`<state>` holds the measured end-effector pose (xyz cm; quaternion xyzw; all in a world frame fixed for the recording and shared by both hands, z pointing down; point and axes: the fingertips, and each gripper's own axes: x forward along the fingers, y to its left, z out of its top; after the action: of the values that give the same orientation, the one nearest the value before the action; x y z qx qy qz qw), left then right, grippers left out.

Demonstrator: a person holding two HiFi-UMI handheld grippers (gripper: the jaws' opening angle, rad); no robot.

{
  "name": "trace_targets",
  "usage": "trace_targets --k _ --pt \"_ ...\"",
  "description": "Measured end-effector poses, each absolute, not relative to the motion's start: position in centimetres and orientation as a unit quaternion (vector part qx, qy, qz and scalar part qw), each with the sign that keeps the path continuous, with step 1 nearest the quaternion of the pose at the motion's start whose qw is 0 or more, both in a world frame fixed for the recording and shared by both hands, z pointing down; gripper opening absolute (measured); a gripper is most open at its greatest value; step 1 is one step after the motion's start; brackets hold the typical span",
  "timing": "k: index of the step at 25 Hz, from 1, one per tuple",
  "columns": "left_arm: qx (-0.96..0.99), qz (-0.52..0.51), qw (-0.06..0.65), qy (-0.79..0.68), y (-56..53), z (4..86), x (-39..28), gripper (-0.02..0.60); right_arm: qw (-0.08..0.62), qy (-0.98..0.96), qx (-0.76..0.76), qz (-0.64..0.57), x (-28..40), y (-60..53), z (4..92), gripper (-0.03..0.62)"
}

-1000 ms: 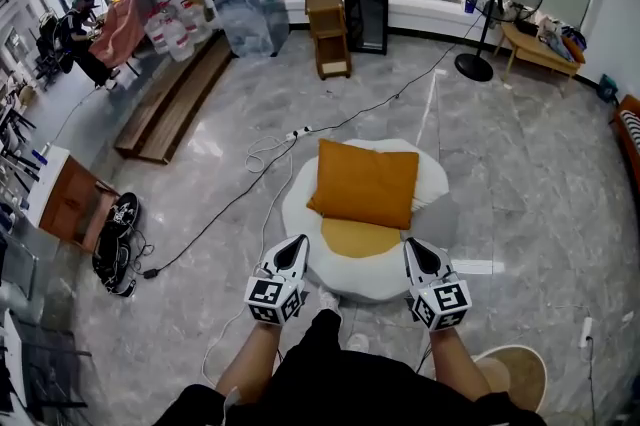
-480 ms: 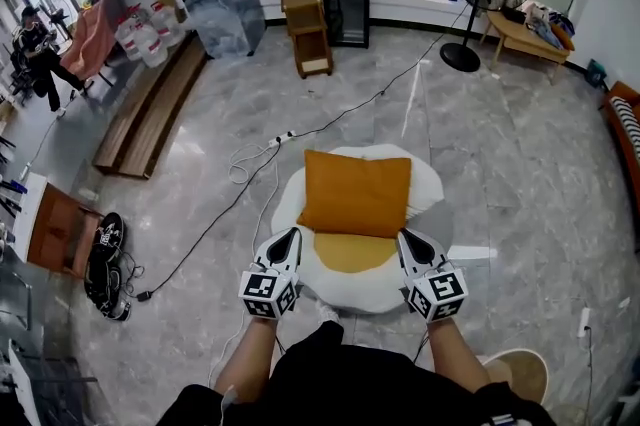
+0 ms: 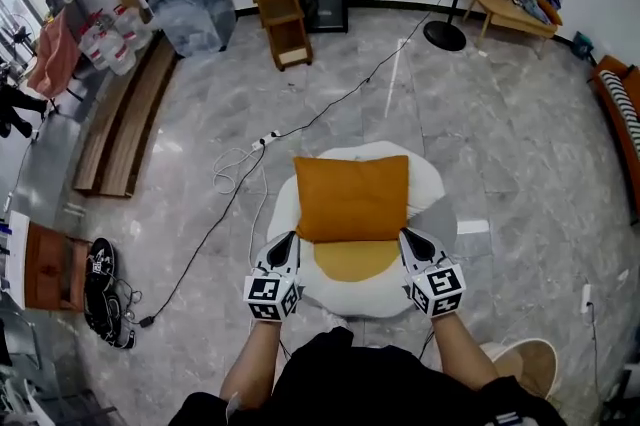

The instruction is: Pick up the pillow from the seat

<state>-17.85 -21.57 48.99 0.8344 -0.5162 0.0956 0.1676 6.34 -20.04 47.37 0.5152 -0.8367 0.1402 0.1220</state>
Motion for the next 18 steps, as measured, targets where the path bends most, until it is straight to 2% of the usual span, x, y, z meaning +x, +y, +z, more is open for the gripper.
trace_targets --k 8,15,18 --pt "0.838 0.158 0.175 -0.492 -25.9 53.8 -17.3 0.012 0.105 -0.811 0.536 0.212 7.7 -23.6 51.8 0.006" --pt "0.814 0.186 0.221 -0.503 -27.7 59.9 -17.1 0.020 0.135 -0.795 0.535 0.252 11.2 -25.4 58.7 0.006" --pt "0.799 0.192 0.248 -0.514 -28.7 63.2 -17.5 0.087 0.137 -0.788 0.527 0.289 12.2 -26.5 62.0 0.009"
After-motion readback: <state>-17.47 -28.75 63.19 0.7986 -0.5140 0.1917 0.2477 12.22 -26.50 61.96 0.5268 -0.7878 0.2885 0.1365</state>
